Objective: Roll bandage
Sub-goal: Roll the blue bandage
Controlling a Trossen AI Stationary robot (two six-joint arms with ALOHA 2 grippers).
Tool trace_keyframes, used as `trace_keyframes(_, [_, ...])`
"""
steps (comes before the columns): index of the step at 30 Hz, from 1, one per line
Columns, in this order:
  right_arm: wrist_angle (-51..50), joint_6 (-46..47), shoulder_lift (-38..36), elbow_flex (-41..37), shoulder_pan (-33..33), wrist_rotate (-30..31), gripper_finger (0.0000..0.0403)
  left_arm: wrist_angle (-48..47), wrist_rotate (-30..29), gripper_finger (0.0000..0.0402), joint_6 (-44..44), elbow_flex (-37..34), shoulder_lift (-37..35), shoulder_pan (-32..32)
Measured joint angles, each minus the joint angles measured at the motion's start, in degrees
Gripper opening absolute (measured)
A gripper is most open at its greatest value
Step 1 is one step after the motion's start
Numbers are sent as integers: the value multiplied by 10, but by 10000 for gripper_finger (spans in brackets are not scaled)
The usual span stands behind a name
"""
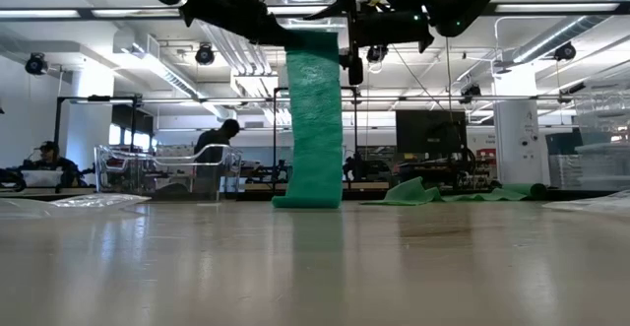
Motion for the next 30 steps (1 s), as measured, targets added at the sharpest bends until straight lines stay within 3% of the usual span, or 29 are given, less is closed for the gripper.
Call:
trace_keyframes(7, [0,10,0,0,-3,5,262,6,-39,8,21,-2,0,-18])
trace_keyframes(25, [-1,21,0,-1,-4,6,222,12,-39,10,53,-7,0,-23])
trace_keyframes(30, [-1,13,1,-1,-5,5,200,11,-38,27,55,-8,0,-24])
